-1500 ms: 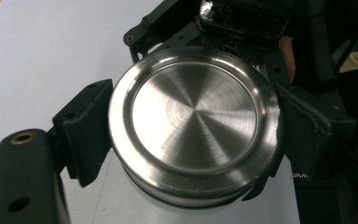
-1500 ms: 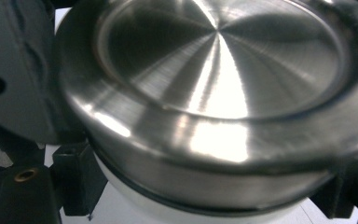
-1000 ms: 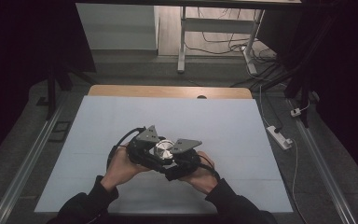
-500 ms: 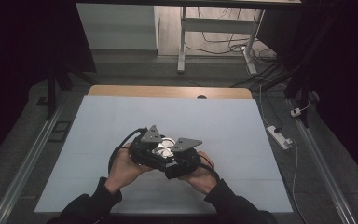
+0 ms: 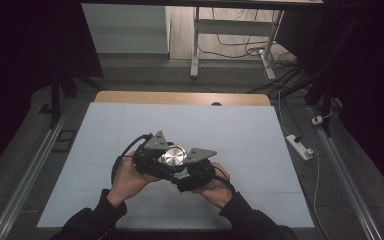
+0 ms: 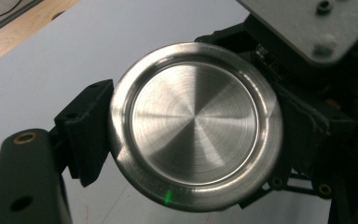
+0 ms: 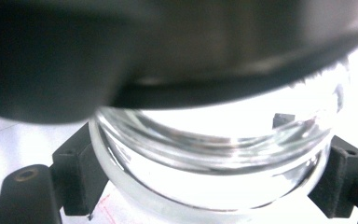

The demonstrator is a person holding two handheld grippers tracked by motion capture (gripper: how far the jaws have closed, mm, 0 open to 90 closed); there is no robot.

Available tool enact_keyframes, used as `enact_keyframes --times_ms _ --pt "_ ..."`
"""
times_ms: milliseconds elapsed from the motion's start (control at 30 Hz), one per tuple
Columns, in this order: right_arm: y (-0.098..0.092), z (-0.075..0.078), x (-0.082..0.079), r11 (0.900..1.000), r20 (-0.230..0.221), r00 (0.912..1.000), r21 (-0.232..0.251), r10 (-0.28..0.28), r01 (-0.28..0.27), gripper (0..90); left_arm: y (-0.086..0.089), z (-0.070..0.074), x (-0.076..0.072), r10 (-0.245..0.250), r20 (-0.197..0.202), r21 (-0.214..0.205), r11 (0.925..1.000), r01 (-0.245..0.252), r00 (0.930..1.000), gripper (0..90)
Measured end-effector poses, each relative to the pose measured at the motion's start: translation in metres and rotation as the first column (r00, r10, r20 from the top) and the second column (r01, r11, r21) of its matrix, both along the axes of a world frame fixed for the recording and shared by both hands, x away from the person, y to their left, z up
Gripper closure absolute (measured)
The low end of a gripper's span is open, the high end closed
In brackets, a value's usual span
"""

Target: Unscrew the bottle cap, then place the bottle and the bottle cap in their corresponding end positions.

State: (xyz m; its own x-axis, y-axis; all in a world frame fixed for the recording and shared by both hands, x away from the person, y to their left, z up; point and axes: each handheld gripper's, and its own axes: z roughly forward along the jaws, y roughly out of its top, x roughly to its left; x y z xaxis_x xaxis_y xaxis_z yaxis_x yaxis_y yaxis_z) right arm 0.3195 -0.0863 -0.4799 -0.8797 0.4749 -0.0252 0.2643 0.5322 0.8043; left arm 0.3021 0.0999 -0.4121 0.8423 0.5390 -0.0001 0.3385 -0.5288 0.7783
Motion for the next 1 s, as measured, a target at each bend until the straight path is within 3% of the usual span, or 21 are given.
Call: enact_keyframes --times_ms 300,1000 --pt "-0.010 0.003 0.008 0.9993 0.024 0.9990 0.003 -0.037 0.037 14.7 0.004 -0.003 -0.001 -0.017 -0.019 0.000 0.9998 0.017 0.9997 19.1" --pt "-0.027 0.005 0.027 0.9943 0.034 0.9937 0.008 -0.107 0.106 14.7 0.005 -0.013 -0.005 -0.043 -0.051 0.002 0.9991 0.043 0.9978 19.2"
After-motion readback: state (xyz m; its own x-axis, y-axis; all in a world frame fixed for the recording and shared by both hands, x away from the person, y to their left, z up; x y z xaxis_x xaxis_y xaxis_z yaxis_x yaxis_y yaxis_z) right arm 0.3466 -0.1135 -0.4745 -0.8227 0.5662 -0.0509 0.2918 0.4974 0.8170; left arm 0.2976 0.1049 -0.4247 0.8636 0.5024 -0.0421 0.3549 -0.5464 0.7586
